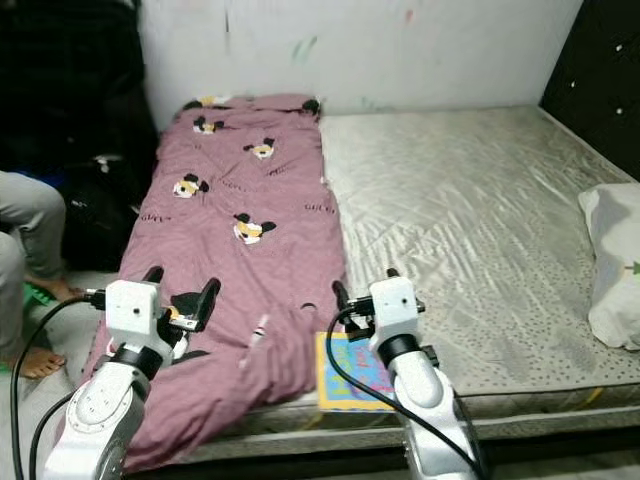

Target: Clean up the room

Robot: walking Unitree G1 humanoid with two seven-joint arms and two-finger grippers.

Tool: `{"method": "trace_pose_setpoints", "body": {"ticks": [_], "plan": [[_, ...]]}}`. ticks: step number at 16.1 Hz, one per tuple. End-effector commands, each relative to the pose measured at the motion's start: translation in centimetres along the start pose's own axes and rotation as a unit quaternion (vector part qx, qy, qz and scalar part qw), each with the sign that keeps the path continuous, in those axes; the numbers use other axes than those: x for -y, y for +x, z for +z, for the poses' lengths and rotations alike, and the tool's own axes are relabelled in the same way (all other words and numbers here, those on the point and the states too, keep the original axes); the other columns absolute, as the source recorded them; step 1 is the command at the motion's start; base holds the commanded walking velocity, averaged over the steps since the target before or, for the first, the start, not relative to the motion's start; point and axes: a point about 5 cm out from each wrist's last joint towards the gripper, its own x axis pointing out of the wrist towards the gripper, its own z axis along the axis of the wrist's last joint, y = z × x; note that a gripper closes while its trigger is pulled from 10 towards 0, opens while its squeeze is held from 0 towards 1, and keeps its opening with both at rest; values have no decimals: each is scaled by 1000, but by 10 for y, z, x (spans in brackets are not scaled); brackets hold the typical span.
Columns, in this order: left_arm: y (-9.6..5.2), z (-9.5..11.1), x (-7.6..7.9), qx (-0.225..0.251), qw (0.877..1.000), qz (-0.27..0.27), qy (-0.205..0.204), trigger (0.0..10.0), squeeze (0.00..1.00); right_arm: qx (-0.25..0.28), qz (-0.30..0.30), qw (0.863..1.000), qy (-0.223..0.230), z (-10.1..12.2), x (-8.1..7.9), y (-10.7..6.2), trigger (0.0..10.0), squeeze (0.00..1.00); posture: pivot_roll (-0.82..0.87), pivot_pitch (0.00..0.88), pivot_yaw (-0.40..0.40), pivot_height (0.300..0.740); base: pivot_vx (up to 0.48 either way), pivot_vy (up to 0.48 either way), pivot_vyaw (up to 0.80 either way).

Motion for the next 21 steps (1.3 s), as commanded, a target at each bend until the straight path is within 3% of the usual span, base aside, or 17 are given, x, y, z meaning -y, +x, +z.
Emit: {"method": "trace_pose_setpoints", "body": {"ticks": [1,2,3,8,15,21], "plan": [[1,0,5,0,1000,-12,-6,10000,0,3,-10,1000,-14,3,5,0,10000,0,-45,4,18,740,0,-315,0],[1,0,6,-1,1000,-14,-5,10000,0,11,0,1000,-27,4,2,1,10000,0,-45,4,18,740,0,-315,0],[1,0,6,-2,1000,-15,-4,10000,0,19,16,1000,0,8,-3,2,10000,0,-45,3,16,740,0,-315,0],[2,-1,7,-4,1000,-19,-4,10000,0,16,4,999,-33,8,-3,7,10000,0,-45,3,16,740,0,-314,0],[3,-2,8,-4,1000,-19,-4,10000,0,16,24,999,19,5,-3,4,10000,0,-40,0,15,740,0,-317,0],[2,0,9,7,999,-29,-19,10000,0,18,34,999,-11,5,-6,4,10000,0,-41,1,15,740,0,-52,0]]}}
